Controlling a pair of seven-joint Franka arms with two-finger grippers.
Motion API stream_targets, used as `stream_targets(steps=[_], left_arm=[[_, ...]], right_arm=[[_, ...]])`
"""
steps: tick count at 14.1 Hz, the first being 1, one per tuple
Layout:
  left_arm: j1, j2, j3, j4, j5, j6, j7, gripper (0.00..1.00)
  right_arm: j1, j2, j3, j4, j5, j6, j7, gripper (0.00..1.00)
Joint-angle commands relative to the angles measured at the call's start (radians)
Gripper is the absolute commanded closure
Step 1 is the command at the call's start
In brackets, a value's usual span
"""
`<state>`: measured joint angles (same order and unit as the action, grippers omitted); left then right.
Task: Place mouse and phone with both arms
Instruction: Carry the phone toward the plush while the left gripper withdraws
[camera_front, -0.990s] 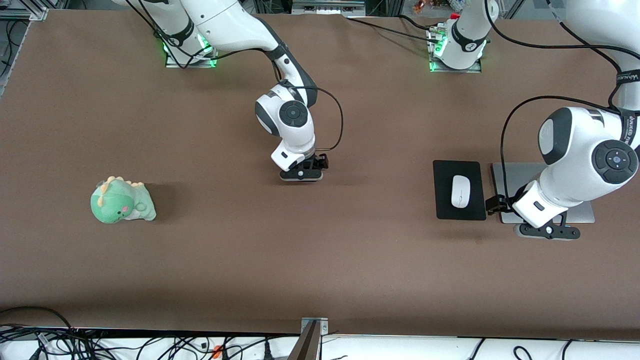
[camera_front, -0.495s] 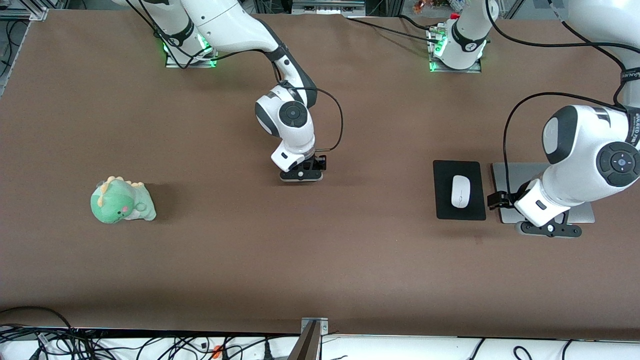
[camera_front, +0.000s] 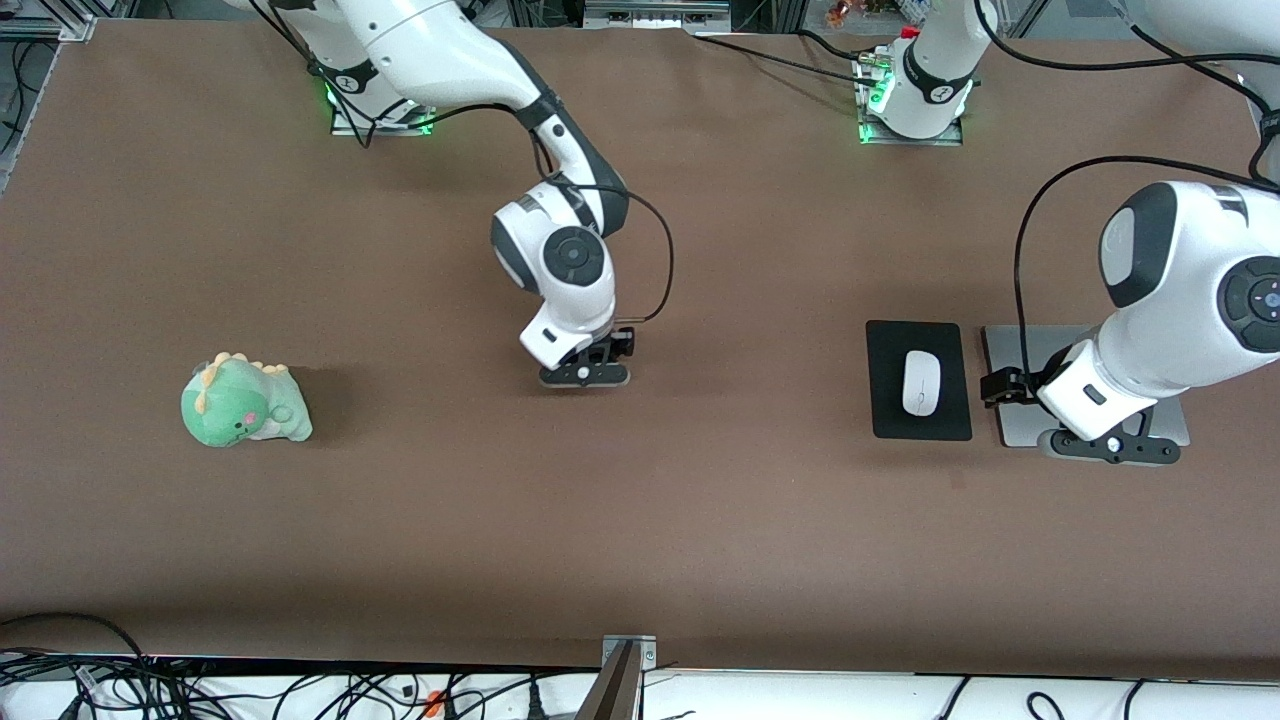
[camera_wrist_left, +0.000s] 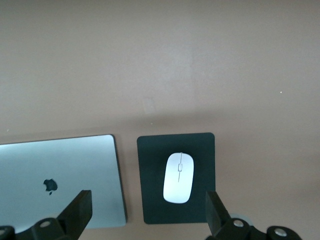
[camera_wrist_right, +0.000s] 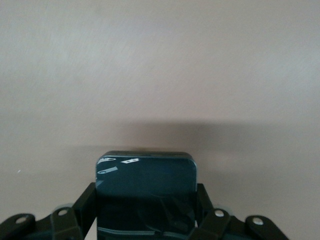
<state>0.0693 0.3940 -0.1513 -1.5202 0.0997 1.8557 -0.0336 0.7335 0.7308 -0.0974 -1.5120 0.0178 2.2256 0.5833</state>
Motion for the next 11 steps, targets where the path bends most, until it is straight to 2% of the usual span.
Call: stream_targets(steps=[1,4,6,7,9,11], left_arm=[[-0.008,-0.007,-0.001,0.07,0.002,-0.078,0.015,0.0],[-0.008,-0.007,-0.001,0.092,0.003,-0.115,0.018,0.0],[-0.008,-0.01,-0.002,0.101,0.003,-0.147,0.037,0.0],[-0.008,-0.01,-0.004,0.138,0.017,-0.198,0.047,0.0],[-0.009,-0.01,-0.007,0.21,0.041,-0.275,0.052,0.0],[-0.011,-0.015,-0.011,0.239,0.043,-0.331,0.052,0.0]], right_arm=[[-0.058,-0.056,0.005,-0.023,0.005,-0.069,-0.086,0.89],[-0.075,-0.114,-0.062,-0.094,0.005,-0.06,-0.172,0.89],[-0.091,-0.169,-0.113,-0.181,0.007,-0.023,-0.252,0.9],[-0.112,-0.206,-0.126,-0.239,0.007,0.011,-0.282,0.91],[-0.167,-0.276,-0.134,-0.385,0.007,0.124,-0.322,0.91],[-0.221,-0.332,-0.134,-0.538,0.007,0.289,-0.358,0.91]])
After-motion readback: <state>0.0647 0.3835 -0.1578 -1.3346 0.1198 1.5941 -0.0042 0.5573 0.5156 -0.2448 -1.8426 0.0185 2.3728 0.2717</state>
